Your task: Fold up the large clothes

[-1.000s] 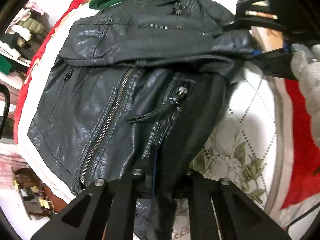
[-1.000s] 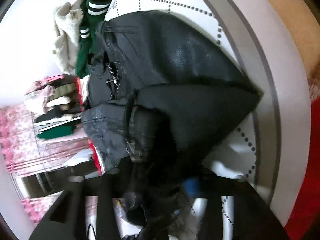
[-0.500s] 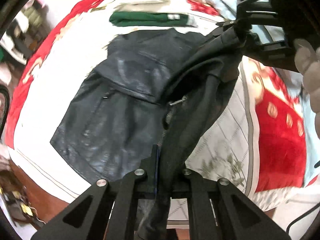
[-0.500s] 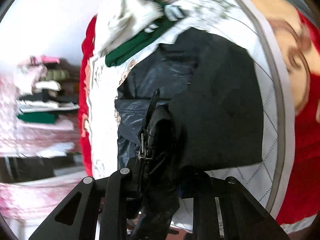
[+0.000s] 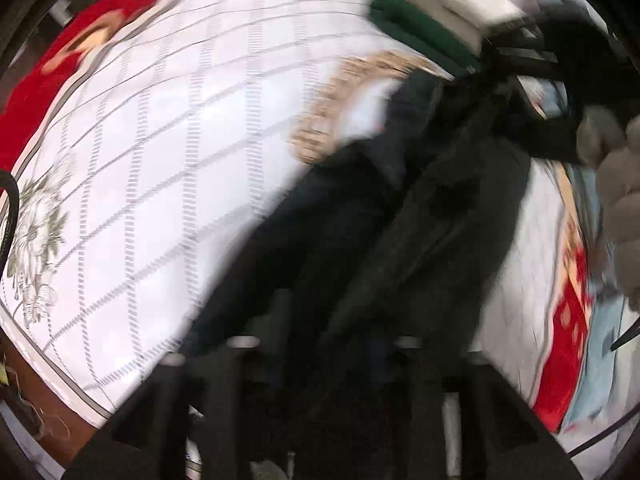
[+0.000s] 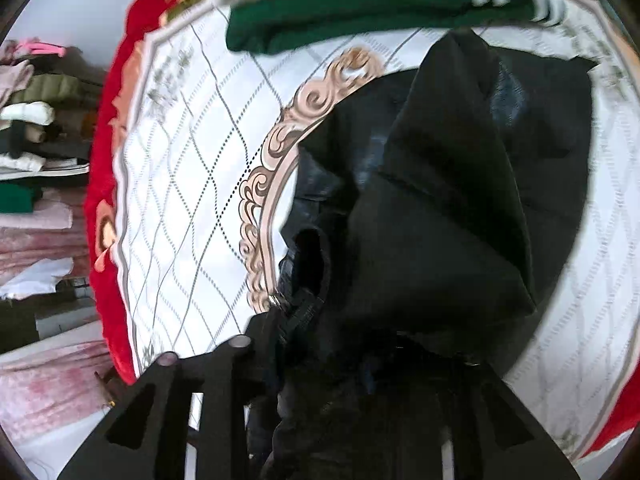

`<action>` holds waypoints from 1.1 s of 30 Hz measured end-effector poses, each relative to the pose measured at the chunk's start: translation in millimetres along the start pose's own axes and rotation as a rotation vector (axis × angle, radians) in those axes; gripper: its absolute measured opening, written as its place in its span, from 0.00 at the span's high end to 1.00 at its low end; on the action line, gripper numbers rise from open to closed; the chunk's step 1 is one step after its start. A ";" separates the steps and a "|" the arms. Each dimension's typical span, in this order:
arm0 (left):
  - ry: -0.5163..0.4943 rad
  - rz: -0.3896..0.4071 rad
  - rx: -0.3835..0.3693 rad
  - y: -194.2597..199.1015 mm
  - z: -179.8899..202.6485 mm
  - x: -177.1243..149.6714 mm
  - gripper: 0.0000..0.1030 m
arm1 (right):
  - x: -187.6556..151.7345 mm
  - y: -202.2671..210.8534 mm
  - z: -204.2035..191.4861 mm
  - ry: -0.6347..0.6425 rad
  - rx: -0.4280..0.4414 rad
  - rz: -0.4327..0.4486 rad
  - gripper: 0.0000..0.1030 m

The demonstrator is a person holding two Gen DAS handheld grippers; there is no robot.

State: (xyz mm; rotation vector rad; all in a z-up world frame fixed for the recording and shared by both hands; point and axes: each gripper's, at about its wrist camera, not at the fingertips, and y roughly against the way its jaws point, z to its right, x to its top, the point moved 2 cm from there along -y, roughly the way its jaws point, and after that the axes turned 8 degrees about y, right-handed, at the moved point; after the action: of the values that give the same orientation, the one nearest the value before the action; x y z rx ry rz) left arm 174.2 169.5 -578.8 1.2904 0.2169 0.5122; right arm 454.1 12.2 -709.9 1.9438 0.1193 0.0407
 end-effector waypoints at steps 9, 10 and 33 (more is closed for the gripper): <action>0.108 0.067 0.029 26.8 -35.9 12.6 0.16 | 9.5 34.6 13.8 -0.032 0.456 0.090 0.35; 0.101 0.071 0.030 26.7 -30.3 12.7 0.16 | 6.3 48.6 30.5 -0.046 0.380 0.130 0.35; 0.153 0.013 0.193 -28.1 41.8 11.0 0.13 | 29.4 64.9 218.1 -0.071 0.051 0.168 0.25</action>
State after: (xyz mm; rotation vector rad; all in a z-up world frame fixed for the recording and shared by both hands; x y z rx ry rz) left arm 208.6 133.7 -592.7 1.4420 0.3938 0.6137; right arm 506.2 -210.2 -730.5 1.9998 -0.0912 0.0810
